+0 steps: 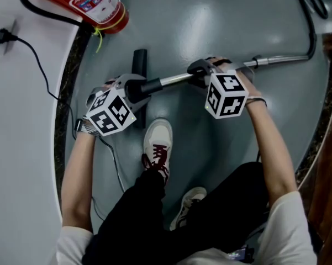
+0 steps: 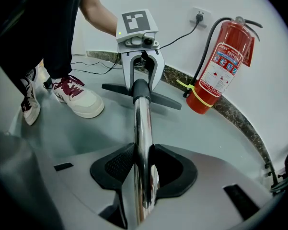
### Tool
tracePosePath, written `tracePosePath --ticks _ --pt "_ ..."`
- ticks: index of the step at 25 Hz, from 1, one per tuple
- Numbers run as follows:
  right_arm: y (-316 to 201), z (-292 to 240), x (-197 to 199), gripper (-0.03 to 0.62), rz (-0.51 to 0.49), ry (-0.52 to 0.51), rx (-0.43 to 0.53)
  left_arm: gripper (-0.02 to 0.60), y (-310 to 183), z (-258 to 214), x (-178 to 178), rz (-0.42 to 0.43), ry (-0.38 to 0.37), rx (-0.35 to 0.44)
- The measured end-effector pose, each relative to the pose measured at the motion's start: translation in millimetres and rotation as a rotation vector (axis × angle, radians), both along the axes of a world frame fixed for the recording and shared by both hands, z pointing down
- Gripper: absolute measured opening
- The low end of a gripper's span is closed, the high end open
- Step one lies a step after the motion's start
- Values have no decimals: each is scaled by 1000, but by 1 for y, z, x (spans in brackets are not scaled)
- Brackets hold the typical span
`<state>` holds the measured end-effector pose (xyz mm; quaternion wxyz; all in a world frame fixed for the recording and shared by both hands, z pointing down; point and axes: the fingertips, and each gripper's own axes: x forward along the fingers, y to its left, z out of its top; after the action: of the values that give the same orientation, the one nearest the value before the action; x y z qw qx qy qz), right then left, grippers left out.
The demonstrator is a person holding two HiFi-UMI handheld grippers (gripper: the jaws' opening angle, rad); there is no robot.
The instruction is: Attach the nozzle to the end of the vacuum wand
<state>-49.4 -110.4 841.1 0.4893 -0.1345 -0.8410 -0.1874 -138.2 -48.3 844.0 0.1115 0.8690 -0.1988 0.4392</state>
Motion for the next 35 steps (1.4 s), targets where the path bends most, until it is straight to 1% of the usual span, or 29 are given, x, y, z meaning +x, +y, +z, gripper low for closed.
tracePosePath --ticks 8,11,13,20,25,30,35 --pt "1 1 0 147 -1 1 -7 190 -2 -3 0 85 -122 144" --pt "1 0 0 148 2 -3 -10 190 -3 -1 0 104 -153 167" --pt "1 0 0 147 3 -3 -10 190 -3 -1 0 101 -154 171" --pt "1 -4 0 148 5 -5 -5 190 -3 -4 0 82 -116 152" --pt "2 -7 2 147 -1 -6 6 190 -2 -6 2 97 -91 112" --pt "4 -8 2 147 0 -10 11 190 0 -6 3 77 -64 84" --pt "8 -5 5 147 -12 -1 15 190 5 -6 7 57 -26 30"
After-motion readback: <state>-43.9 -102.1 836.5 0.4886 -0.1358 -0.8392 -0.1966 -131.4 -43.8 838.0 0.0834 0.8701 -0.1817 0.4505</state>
